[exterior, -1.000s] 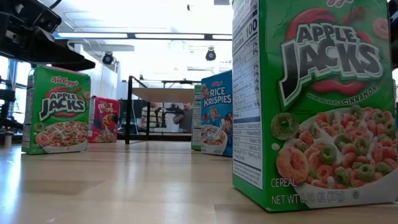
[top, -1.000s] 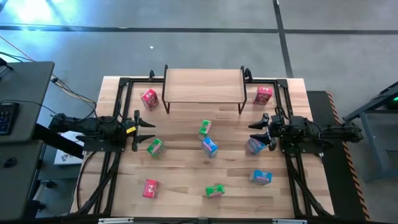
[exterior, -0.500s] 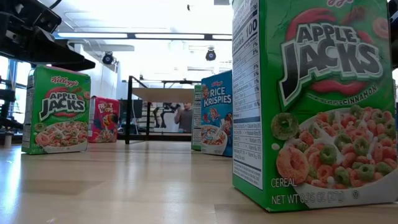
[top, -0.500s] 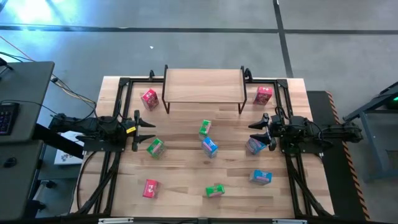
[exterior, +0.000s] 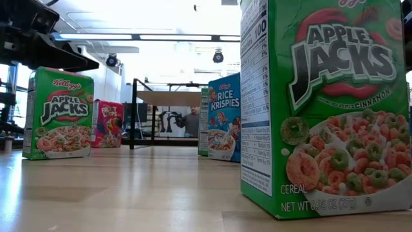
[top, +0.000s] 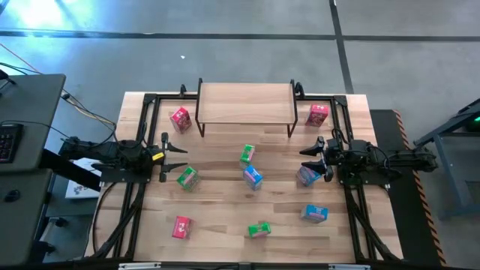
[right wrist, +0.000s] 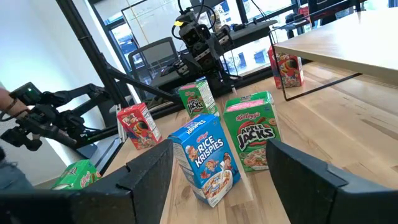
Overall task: Stack cereal on shelf
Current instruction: Put the left blue cereal box on the shelf
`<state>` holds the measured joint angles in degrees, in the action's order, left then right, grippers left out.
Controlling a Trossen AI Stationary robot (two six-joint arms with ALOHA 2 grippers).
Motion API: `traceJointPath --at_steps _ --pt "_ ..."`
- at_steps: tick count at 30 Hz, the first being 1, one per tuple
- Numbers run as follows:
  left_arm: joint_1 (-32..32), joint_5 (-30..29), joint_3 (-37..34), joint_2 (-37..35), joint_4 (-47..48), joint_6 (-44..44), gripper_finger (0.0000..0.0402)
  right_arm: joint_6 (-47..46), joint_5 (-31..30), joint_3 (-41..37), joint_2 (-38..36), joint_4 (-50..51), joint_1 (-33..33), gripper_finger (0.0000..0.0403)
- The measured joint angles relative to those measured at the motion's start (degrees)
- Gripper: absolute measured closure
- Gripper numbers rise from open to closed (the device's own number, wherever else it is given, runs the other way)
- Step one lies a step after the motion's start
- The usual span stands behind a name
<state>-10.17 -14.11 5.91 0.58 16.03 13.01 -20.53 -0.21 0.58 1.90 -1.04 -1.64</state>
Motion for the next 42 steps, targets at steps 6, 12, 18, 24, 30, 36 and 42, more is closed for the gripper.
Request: traceJointPath --at_steps 6,12,18,24,30,36,42 --pt "0.0 0.0 -0.02 0.0 0.0 0.45 0.0212 0.0 0.0 0.0 0.01 0.02 -0.01 0.0153" --pt "0.01 0.0 -0.02 0.0 0.0 -0.79 0.0212 0.0 0.02 0.0 0.01 0.0 -0.01 0.0153" --pt "0.01 0.0 -0.02 0.01 -0.17 -0.95 0.0212 0.0 0.02 0.0 0.01 0.01 -0.01 0.0153" --pt "0.01 0.0 -0.02 0.01 -1.88 -8.24 0.0212 0.51 -0.37 0.0 0.01 -0.02 -0.01 0.0153" --pt "0.0 0.0 -0.02 0.0 -2.75 -12.62 0.0212 -1.85 -0.76 0.0 0.01 -0.07 0.01 0.0153" --pt "0.0 0.0 -0.02 0.02 -2.67 -12.81 0.0212 -4.97 -0.76 0.0 0.01 -0.07 -0.01 0.0153" --pt "0.0 0.0 -0.02 0.01 -2.64 -12.81 0.0212 -7.78 -3.17 0.0 0.01 -1.86 -0.01 0.0153"
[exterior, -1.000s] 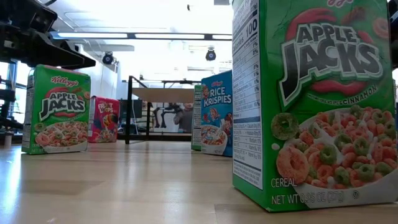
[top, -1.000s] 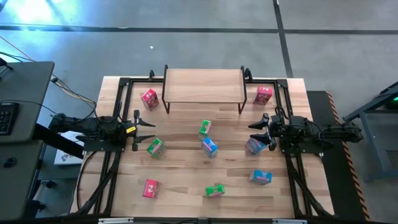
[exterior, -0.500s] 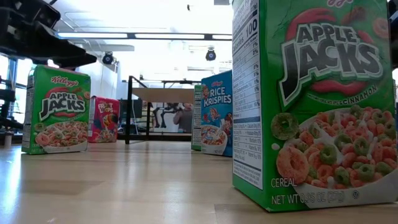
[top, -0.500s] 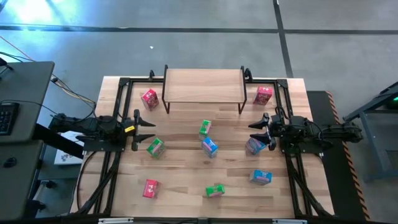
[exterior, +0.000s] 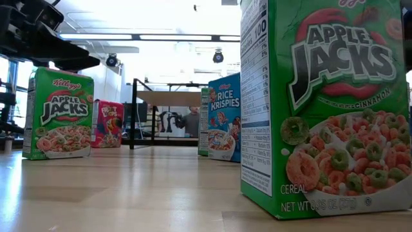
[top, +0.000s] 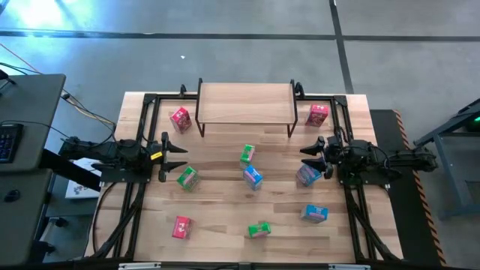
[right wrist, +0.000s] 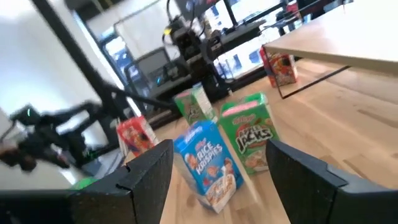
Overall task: Stack cereal on shelf
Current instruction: Put the left blue cereal box on the shelf
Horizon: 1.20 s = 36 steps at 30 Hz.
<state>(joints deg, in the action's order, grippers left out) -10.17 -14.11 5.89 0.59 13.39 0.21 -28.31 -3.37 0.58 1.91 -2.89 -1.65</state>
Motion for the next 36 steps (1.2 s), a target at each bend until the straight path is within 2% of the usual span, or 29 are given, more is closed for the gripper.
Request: traceJointPath --at_steps 4,7,14,17,21,26,33,36 --pt "0.0 0.0 0.0 0.01 0.0 -0.02 0.0212 -6.22 -1.26 0.0 0.0 -7.22 0.02 0.0153" --pt "0.0 0.0 0.0 0.0 0.02 -0.02 0.0212 -6.68 -1.34 0.0 0.0 -14.33 0.0 0.0153" --pt "0.01 -0.01 0.0 -0.01 0.02 -0.04 0.0212 0.56 -2.93 0.0 -0.02 -32.81 0.0 0.0153" --pt "0.0 -0.02 0.0 0.01 0.02 -0.02 0.0212 3.84 -4.14 1.16 0.0 -36.0 0.0 0.0153" --pt "0.0 -0.32 0.0 -0.01 0.02 -0.02 0.0212 5.82 -5.21 5.44 0.22 -34.37 0.0 0.0153" --pt "0.0 -1.16 0.0 0.01 0.04 -0.02 0.0212 6.92 -5.45 13.37 3.23 -25.91 0.0 0.0153" --pt "0.02 -1.53 0.0 0.0 0.02 -0.02 0.0212 -0.74 -8.4 27.08 13.28 -6.02 0.0 0.0153" --pt "0.0 -1.53 0.0 -0.01 0.02 -0.02 0.0212 -1.27 -7.73 32.45 19.52 -1.29 0.02 0.0153"
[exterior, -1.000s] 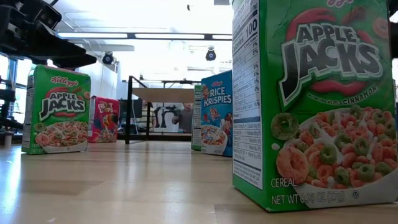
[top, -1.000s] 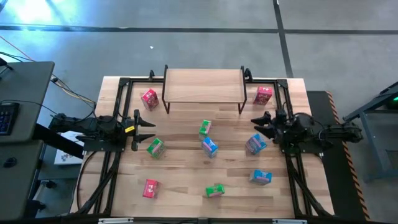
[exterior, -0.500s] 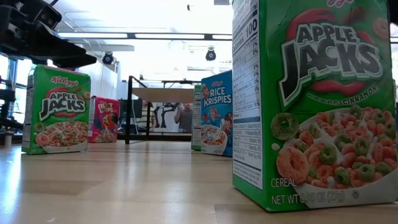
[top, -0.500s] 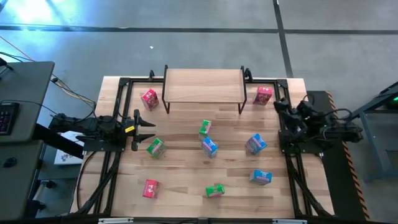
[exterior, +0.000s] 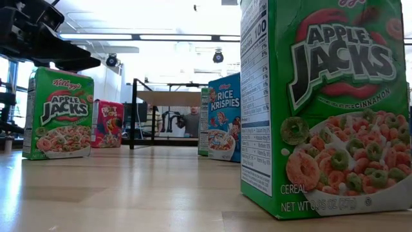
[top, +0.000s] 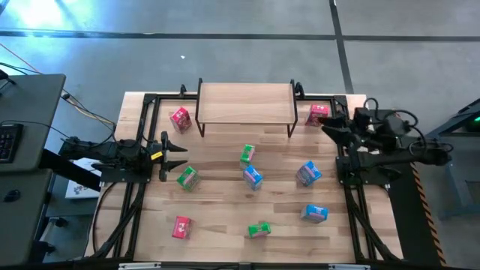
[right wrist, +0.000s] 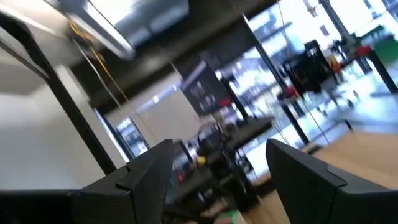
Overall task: Stack cereal on shelf
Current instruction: Put the left blue cereal box on the shelf
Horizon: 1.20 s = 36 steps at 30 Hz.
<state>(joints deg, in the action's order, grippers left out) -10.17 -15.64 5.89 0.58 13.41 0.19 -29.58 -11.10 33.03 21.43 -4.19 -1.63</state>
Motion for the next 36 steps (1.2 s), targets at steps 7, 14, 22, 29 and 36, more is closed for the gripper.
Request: traceJointPath --at_steps 7,14,22,29,36 --pt "0.01 -0.04 0.0 0.02 -0.01 0.0 0.0212 -0.71 0.84 13.35 13.67 10.26 -0.02 0.0153" --pt "0.0 -0.04 0.0 0.01 0.0 0.0 0.0212 -2.9 1.02 26.66 25.08 25.01 -0.02 0.0153" --pt "0.02 -0.04 0.0 0.0 0.01 0.0 0.0212 -12.29 0.92 36.49 35.67 36.24 -0.02 0.0153" --pt "0.0 -0.04 0.0 0.0 0.0 0.02 0.0212 -21.29 0.14 41.45 44.09 44.15 -2.6 0.0153" --pt "0.02 -0.04 0.0 0.02 0.0 0.0 0.0212 -24.65 -2.09 47.15 52.6 48.89 -6.84 0.0153"
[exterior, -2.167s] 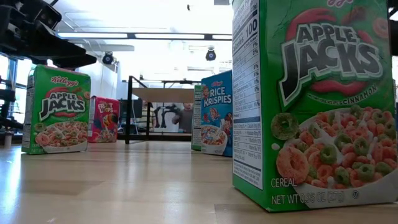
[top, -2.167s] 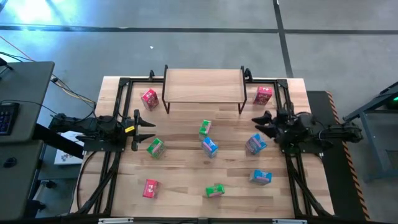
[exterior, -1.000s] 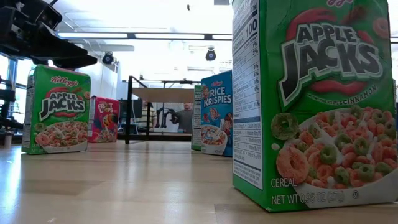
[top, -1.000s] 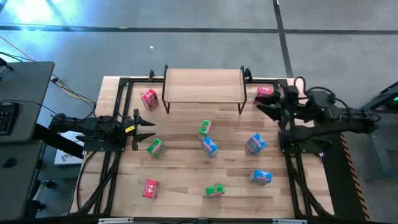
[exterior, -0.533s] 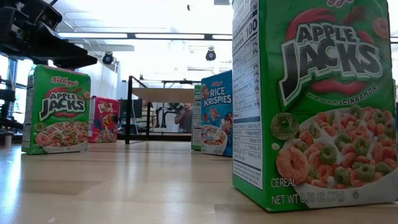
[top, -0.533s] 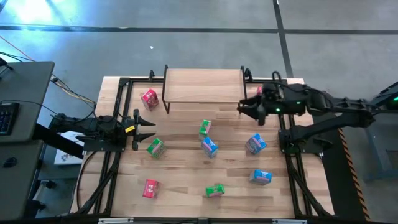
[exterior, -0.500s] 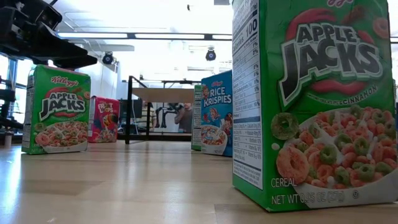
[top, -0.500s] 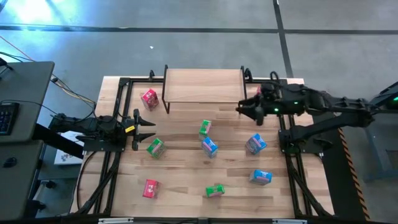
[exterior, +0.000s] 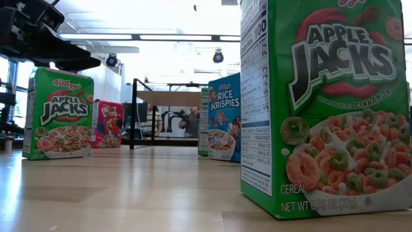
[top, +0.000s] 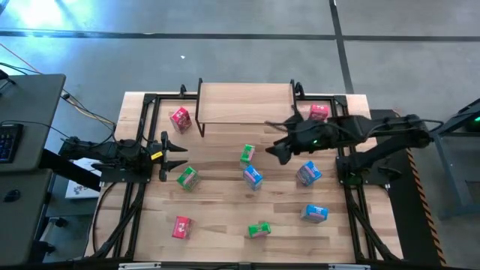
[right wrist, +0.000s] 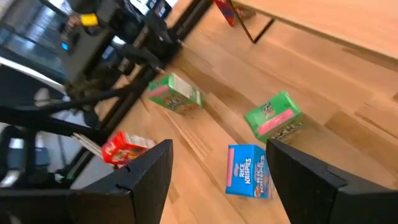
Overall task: Stack cereal on shelf
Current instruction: Put the left blue cereal box on the shelf
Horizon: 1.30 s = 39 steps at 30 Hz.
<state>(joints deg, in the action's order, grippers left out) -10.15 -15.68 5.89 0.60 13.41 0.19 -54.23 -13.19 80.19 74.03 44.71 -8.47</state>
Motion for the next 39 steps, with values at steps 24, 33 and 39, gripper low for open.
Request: traceJointPath --at_steps 24,33,39 --pt "-0.01 0.0 0.0 -0.02 0.0 0.0 0.0212 -6.41 -3.2 13.9 22.72 10.82 -4.09 0.0153" --pt "0.0 -0.13 0.0 0.0 0.01 0.0 0.0212 -5.88 -2.92 13.92 27.18 11.03 -4.09 0.0153" --pt "-0.01 -0.15 0.0 -0.02 0.03 0.0 0.0212 -5.76 -2.95 13.92 29.61 11.33 -4.36 0.0153"
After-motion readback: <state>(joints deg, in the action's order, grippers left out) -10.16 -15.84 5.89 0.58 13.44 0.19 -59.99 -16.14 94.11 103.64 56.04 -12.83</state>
